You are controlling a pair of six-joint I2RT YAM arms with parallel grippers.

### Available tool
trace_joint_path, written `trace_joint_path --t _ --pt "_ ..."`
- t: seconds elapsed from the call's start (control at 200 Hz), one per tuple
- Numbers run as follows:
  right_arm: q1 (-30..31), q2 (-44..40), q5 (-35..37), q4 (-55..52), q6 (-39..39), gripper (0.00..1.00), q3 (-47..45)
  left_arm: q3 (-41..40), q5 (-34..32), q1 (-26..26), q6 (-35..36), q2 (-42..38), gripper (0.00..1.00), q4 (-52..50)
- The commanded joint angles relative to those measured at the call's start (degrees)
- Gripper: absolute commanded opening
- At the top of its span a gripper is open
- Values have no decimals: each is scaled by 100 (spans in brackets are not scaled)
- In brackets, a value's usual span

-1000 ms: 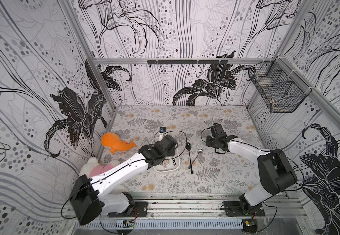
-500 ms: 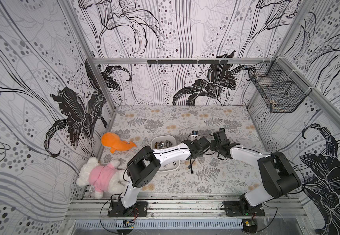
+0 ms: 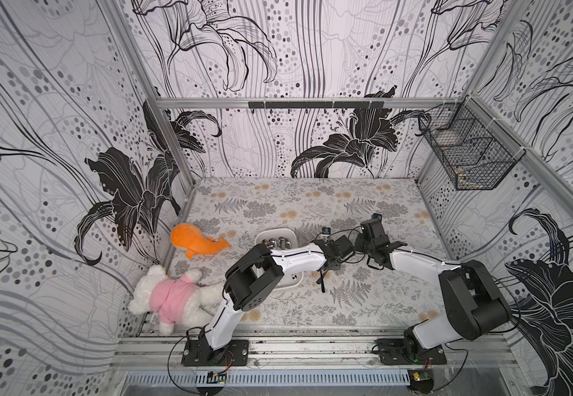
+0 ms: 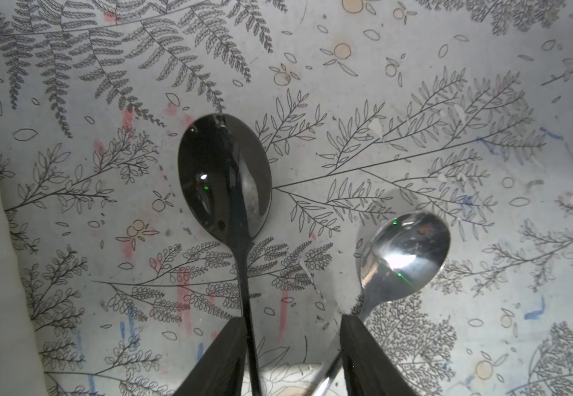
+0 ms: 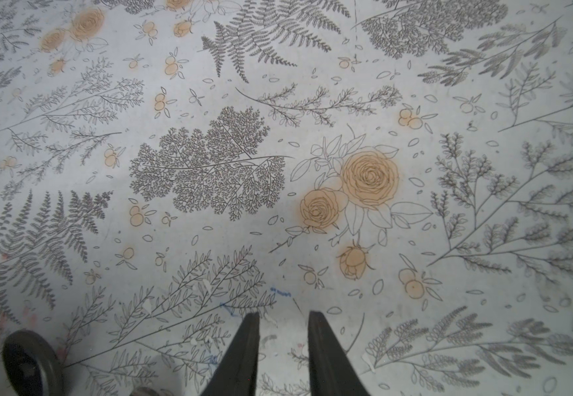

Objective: Put the spoon into the storage box
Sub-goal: Pick up the spoon from the center of the board.

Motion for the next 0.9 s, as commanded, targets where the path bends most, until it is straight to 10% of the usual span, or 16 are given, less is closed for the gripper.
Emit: trace_joint_path --t 0.0,0.305,0.701,0.896 --pt "11 -37 33 34 77 29 -1 -144 -54 56 -80 85 49 51" --pt "11 -1 12 14 83 29 14 -310 13 130 -81 220 41 111" --pt "11 -19 -3 -6 75 29 31 -639 -27 328 8 126 0 131" --pt "11 -19 -12 -4 75 29 24 -630 -116 333 88 -64 0 237"
